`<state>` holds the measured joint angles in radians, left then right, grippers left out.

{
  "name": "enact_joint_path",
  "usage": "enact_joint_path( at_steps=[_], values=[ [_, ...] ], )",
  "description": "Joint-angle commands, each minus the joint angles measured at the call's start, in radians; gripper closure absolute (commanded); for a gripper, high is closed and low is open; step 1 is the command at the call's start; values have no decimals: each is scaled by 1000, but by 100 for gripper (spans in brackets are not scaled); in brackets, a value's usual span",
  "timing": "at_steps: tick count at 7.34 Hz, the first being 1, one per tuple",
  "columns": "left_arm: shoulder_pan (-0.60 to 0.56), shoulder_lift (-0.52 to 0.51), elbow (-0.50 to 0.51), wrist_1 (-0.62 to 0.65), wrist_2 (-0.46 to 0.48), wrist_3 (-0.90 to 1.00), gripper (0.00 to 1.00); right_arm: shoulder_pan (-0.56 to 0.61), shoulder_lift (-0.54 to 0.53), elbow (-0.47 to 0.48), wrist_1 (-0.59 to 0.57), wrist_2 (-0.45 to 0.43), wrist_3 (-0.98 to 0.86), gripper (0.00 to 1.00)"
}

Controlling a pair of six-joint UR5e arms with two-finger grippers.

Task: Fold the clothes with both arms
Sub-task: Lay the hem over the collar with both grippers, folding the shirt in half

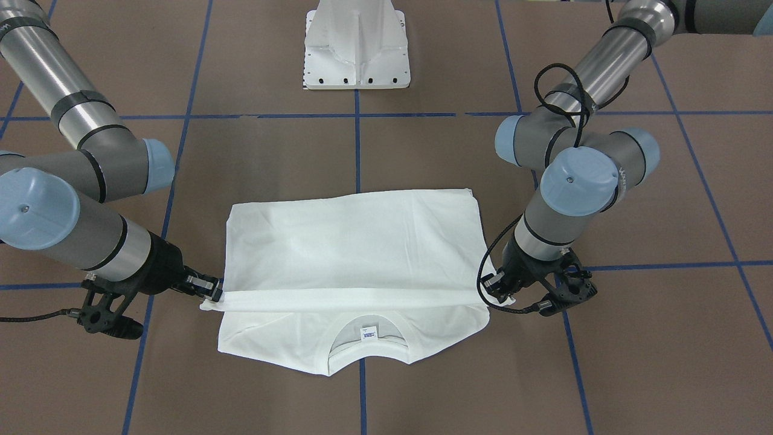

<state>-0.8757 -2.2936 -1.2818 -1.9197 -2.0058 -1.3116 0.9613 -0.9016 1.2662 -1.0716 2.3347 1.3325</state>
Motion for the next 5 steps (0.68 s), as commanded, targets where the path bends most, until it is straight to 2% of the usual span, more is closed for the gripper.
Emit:
enact_joint_path(
  at_steps=[1, 2, 3, 4, 5],
  values=[
    [0, 2, -1, 1, -1, 0, 100, -16, -2, 5, 4, 0, -4, 100],
    [0, 2, -1, -2, 1, 0, 100, -16, -7, 5, 4, 0, -3, 100],
    [1, 2, -1, -4, 5, -1, 23, -13, -11, 5, 4, 0, -3, 64],
    [1, -1, 1, 1, 25, -4, 0, -12, -13, 5, -1, -3, -3, 1],
    [1, 2, 1, 2, 27, -5, 0, -1, -16, 4, -5, -5, -6, 0]
  ],
)
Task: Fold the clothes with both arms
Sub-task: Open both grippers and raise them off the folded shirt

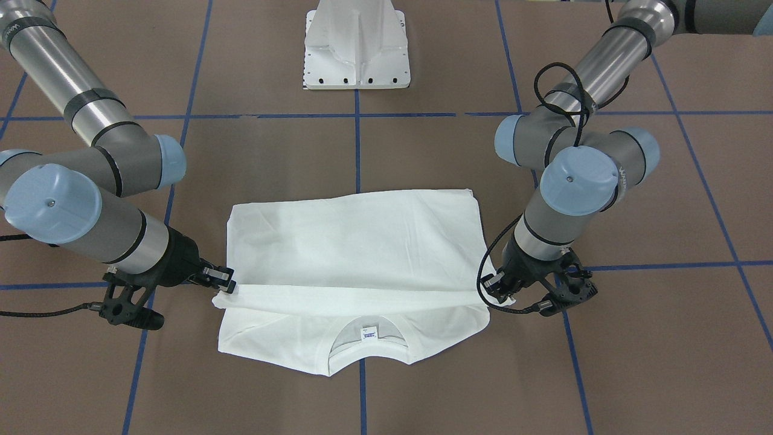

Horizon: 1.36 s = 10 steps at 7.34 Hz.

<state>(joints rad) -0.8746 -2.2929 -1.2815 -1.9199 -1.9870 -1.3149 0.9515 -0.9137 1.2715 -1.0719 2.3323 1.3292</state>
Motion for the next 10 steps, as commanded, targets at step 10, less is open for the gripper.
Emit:
enact_joint_path(
  at_steps=[10],
  values=[
    [8, 13, -130, 85, 48, -81, 0, -246, -261, 286, -7, -235, 12, 0]
  ],
)
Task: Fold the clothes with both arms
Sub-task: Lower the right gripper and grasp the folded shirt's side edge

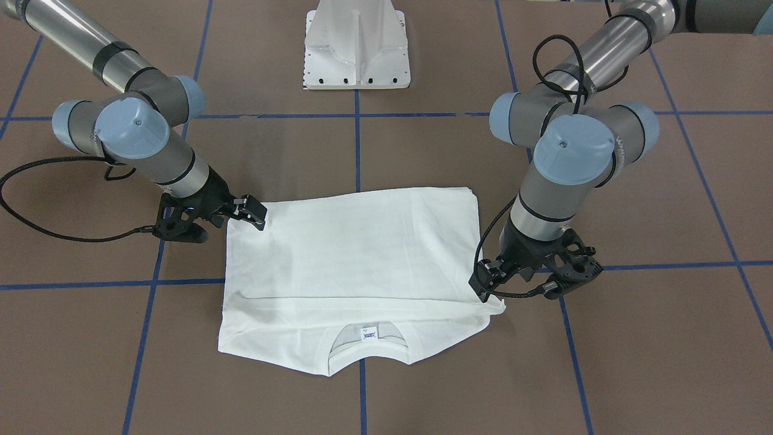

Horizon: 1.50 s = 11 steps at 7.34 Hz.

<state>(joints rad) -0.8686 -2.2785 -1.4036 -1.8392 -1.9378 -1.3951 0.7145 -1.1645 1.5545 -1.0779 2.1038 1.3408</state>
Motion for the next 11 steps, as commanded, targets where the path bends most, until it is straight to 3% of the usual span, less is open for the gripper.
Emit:
enact_joint_path(
  at_steps=[1, 3, 4, 6, 7, 11],
  values=[
    [11, 4, -5, 5, -1, -1, 0, -9, -11, 5, 0, -7, 0, 1],
    [17, 4, -30, 12, -3, -21, 0, -21, -9, 12, -2, -4, 0, 31],
    [17, 4, -31, 14, -1, -21, 0, -29, -10, 21, -2, -4, 0, 59],
    [17, 17, -40, 14, -3, -21, 0, -35, -12, 22, -4, -2, 0, 93],
    [17, 23, -52, 15, -3, -21, 0, -32, -20, 35, -4, 1, -2, 100],
    [17, 30, -119, 80, -3, -22, 0, -36, -170, 215, -4, 12, -15, 100]
  ],
)
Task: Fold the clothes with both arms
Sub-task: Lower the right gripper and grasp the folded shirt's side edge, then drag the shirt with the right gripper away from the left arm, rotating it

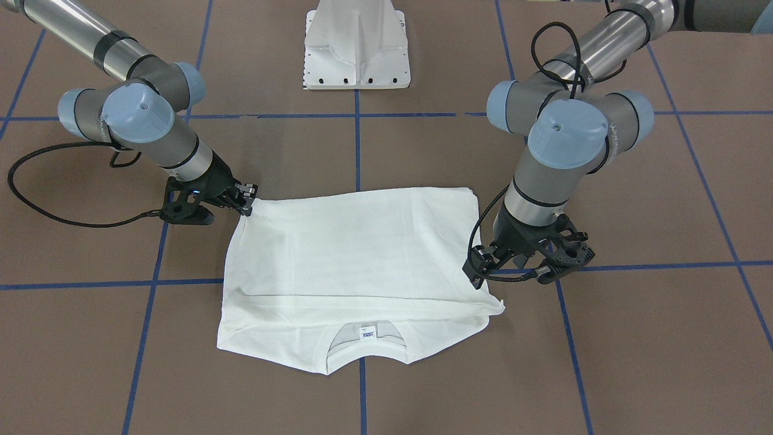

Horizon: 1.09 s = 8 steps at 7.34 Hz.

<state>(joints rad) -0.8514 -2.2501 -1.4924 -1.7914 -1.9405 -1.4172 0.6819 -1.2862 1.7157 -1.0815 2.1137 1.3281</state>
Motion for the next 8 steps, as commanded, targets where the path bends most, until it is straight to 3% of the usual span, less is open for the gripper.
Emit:
enact_joint_path(
  at_steps=[1, 4, 8],
  values=[
    [2, 0, -55, 67, 2, 0, 0, -14, -106, 112, 0, 3, -3, 100],
    [6, 0, -103, 113, 3, 0, 0, -131, -361, 356, 0, 26, -1, 100],
    [6, 1, -143, 132, 3, 0, 0, -408, -527, 534, 3, 49, 11, 100]
  ],
)
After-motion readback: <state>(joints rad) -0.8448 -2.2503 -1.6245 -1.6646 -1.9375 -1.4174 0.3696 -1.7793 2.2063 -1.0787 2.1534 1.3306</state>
